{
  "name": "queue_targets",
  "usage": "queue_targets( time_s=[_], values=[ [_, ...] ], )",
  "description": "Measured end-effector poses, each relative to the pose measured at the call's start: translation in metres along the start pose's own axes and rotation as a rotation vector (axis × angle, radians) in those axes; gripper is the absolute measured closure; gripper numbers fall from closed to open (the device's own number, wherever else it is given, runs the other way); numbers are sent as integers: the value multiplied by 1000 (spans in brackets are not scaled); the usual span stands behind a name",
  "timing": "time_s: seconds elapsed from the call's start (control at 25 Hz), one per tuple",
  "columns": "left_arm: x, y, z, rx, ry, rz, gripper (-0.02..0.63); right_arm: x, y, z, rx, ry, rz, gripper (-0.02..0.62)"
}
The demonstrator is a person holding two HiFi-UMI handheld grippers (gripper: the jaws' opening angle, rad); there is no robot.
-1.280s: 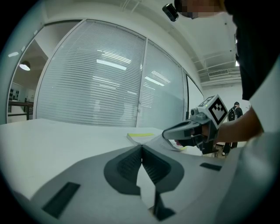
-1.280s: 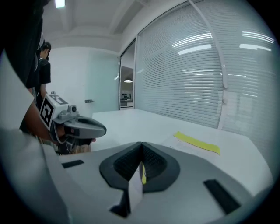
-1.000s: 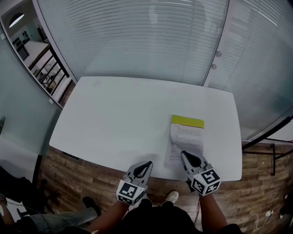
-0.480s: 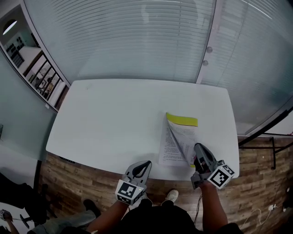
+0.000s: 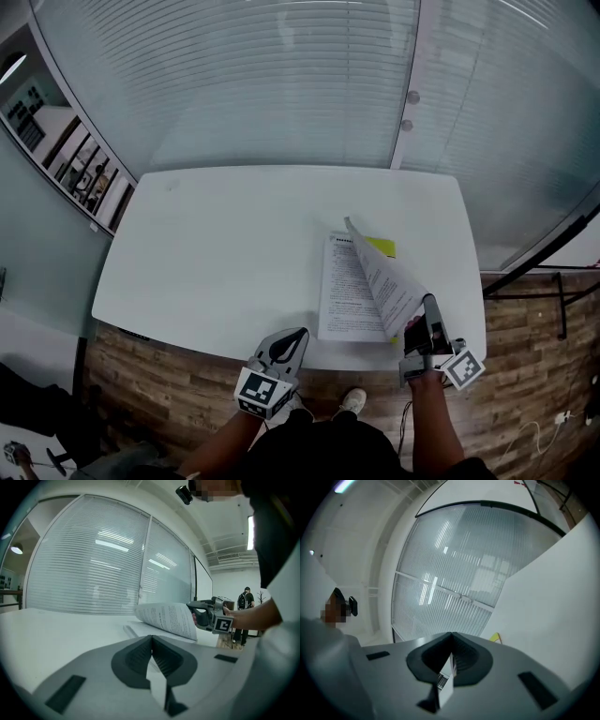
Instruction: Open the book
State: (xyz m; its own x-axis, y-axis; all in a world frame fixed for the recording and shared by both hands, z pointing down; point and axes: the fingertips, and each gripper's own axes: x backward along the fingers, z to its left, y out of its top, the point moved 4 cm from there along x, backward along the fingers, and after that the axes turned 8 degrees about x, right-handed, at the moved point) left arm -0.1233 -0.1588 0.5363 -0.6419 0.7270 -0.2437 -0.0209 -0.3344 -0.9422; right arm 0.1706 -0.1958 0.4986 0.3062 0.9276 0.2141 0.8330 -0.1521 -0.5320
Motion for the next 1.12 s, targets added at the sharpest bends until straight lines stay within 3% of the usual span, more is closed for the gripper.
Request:
queue_targets(
  time_s=[0.2, 0.56, 0.8, 1.12],
  values=[
    [-8, -3, -3, 6, -6, 12, 594, 25, 27, -17, -38, -48, -130, 586],
    [-25, -1, -16, -7, -37, 16, 594, 75, 59, -51, -56, -280, -322, 586],
    [-30, 2, -26, -27, -54, 12, 594, 94, 64, -64, -48, -384, -347, 584],
    [-28, -6, -28, -28, -45, 41, 594, 111, 54, -95, -229, -544, -386, 578]
  ],
)
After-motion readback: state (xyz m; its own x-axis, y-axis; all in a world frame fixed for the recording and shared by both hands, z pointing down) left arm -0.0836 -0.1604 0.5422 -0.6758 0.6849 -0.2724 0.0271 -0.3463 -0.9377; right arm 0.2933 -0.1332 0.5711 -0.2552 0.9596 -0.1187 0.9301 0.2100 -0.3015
